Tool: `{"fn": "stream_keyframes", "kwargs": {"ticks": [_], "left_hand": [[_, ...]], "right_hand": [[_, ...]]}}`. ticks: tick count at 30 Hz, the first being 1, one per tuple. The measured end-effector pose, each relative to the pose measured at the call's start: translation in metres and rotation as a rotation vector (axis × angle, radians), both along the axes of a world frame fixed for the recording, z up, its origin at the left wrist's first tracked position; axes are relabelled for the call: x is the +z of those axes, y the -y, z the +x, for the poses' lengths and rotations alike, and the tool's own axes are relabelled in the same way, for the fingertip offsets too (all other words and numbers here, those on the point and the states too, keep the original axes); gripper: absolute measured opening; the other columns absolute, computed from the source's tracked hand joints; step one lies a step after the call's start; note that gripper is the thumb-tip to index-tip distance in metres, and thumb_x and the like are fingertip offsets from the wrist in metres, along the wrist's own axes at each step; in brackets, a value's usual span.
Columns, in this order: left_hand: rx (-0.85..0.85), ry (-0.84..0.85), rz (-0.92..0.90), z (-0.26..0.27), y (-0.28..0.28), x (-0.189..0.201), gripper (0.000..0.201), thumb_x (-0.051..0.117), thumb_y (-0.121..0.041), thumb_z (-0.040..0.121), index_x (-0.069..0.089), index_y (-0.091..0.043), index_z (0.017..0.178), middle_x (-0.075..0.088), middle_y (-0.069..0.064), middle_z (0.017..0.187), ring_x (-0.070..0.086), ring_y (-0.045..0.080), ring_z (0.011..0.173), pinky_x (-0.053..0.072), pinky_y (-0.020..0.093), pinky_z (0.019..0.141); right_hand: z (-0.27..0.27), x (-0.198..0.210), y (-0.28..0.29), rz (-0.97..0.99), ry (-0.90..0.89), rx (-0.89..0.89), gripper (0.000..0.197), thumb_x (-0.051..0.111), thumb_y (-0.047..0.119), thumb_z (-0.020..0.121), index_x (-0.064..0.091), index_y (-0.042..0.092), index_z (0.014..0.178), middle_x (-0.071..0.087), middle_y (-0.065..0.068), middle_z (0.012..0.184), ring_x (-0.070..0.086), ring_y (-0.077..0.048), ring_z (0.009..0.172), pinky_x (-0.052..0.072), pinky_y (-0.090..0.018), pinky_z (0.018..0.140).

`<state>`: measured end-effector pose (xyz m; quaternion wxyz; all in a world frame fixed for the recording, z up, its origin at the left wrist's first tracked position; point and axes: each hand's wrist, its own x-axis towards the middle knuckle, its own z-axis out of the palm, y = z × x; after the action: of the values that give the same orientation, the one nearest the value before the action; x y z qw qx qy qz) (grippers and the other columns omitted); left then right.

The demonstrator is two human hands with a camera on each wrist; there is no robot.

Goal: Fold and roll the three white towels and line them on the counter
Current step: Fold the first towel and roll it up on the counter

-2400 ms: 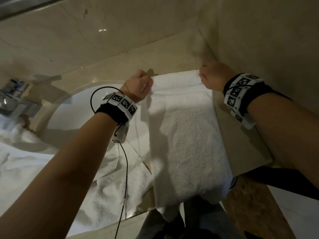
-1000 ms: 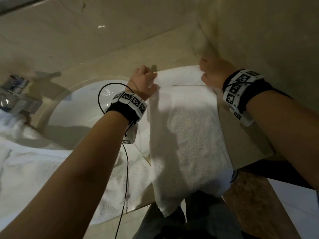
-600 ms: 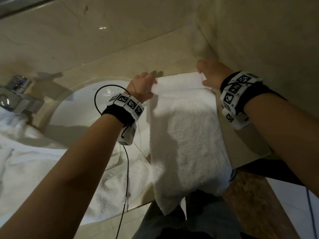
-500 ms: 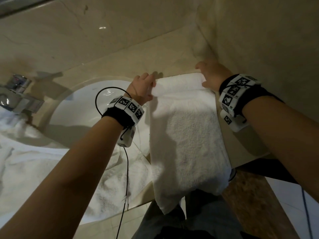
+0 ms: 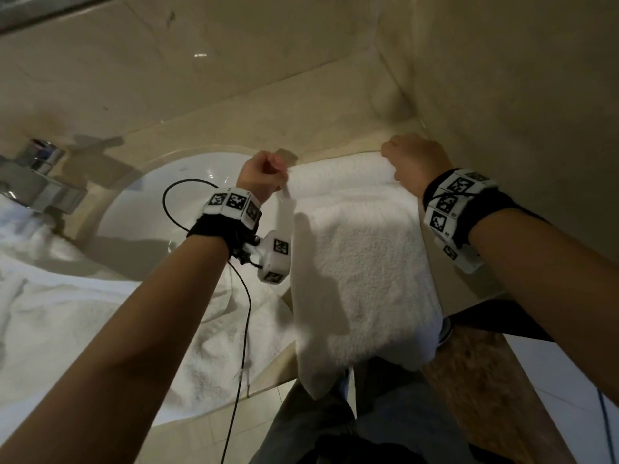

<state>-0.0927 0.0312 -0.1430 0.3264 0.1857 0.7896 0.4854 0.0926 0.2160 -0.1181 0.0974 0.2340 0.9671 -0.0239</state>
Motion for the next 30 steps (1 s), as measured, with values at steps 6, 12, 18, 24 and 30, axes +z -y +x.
{"fn": "stream_keyframes", "kwargs": {"ticks": [6,12,18,24,30], "left_hand": [[-0.033,0.118,-0.167,0.006,0.005,-0.004,0.041,0.065,-0.013,0.085,0.051,-0.008,0.124,0.053,0.008,0.117,0.058,0.022,0.1,0.054,0.033,0.083],[-0.104,0.131,-0.18,0.015,0.017,-0.01,0.039,0.064,-0.009,0.085,0.051,-0.004,0.122,0.057,0.007,0.109,0.062,0.018,0.089,0.055,0.025,0.074],[-0.209,0.019,-0.215,0.013,0.017,-0.006,0.047,0.068,-0.006,0.079,0.047,-0.013,0.121,0.05,0.001,0.108,0.053,0.019,0.09,0.047,0.026,0.068],[-0.244,-0.001,-0.214,0.012,0.018,-0.001,0.045,0.07,-0.001,0.075,0.043,-0.02,0.107,0.055,0.004,0.106,0.057,0.021,0.084,0.048,0.027,0.074],[-0.248,-0.044,-0.245,0.008,0.012,0.002,0.049,0.072,-0.004,0.072,0.045,-0.023,0.109,0.061,0.007,0.101,0.059,0.023,0.082,0.053,0.037,0.078]], "right_hand": [[0.002,-0.005,0.023,0.153,0.17,0.068,0.042,0.078,-0.003,0.027,0.056,0.014,0.059,0.052,-0.002,0.053,0.049,-0.016,0.041,0.015,-0.017,0.041],[0.02,-0.005,0.024,-0.024,-0.03,0.025,0.021,0.066,-0.016,0.053,0.055,-0.007,0.069,0.055,-0.024,0.064,0.056,-0.036,0.053,0.038,-0.029,0.046],[0.013,0.006,0.004,-0.172,-0.122,-0.126,0.023,0.049,-0.001,0.087,0.06,-0.001,0.108,0.059,-0.021,0.112,0.056,-0.036,0.101,0.041,-0.036,0.083],[-0.005,0.019,-0.014,-0.326,0.114,-0.261,0.064,0.064,0.014,0.086,0.034,0.011,0.143,0.031,-0.012,0.148,0.032,-0.03,0.134,0.032,-0.038,0.107],[-0.005,0.019,-0.028,-0.546,0.131,-0.275,0.051,0.068,0.008,0.083,0.052,0.002,0.131,0.053,-0.015,0.133,0.048,-0.029,0.122,0.037,-0.03,0.099]]}}
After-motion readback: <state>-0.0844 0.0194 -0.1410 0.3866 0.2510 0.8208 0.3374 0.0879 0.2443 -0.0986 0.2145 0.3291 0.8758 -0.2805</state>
